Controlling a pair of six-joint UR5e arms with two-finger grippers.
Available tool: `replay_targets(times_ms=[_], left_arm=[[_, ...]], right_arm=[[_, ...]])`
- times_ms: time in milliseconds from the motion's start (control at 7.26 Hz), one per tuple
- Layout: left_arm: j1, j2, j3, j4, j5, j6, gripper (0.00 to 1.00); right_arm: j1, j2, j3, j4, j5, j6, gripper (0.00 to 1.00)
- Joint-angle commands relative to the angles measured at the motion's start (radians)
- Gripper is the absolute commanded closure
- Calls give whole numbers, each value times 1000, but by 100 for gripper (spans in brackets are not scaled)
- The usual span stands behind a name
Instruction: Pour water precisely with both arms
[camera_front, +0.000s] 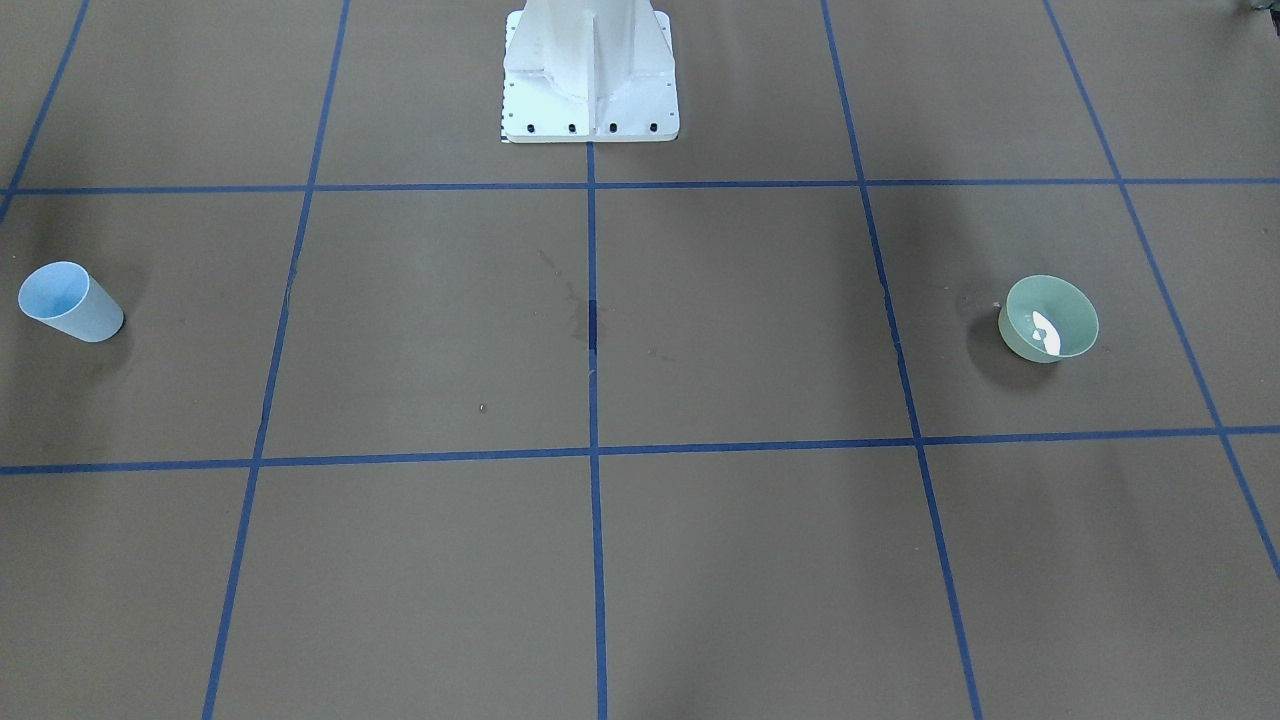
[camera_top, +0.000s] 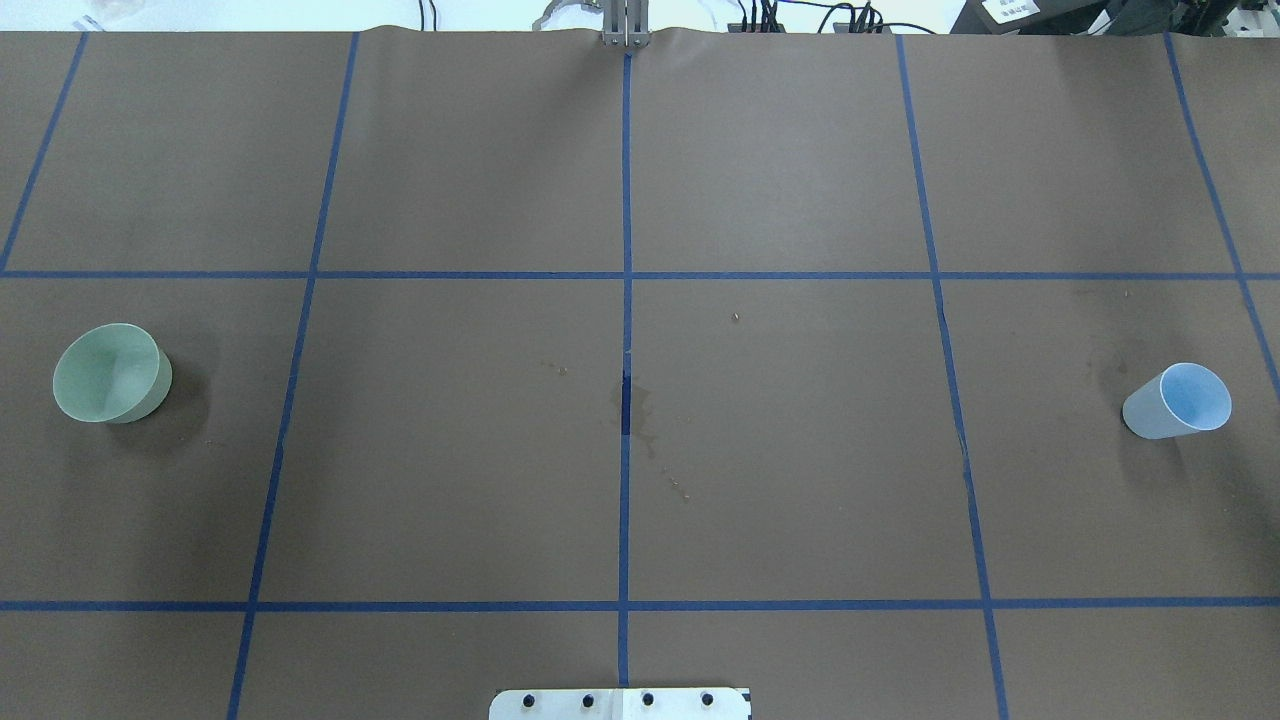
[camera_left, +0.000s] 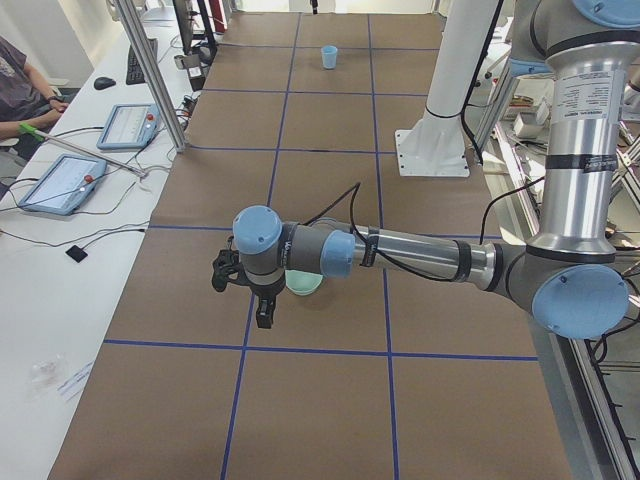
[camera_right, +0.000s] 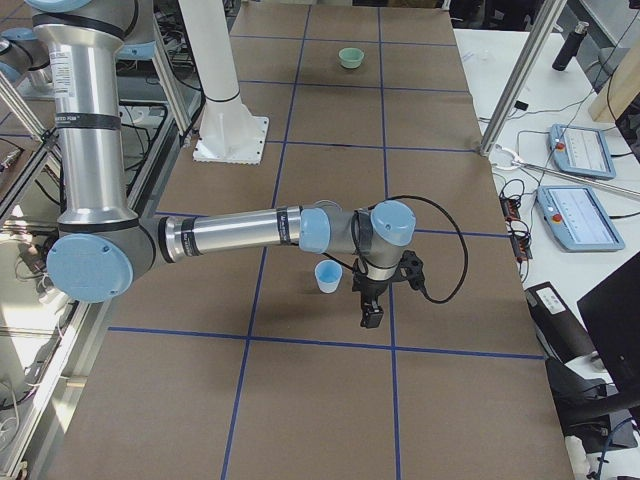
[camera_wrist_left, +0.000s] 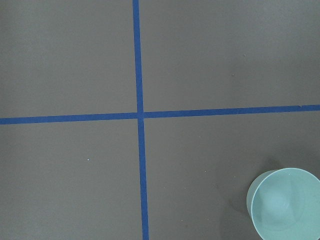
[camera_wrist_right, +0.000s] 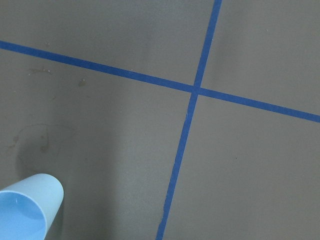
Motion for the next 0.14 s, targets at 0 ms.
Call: replay_targets(times_ms=[0], left_arm=[[0,11,0,0,0,0,0]], right_arm=[[0,-3,0,0,0,-1,0]])
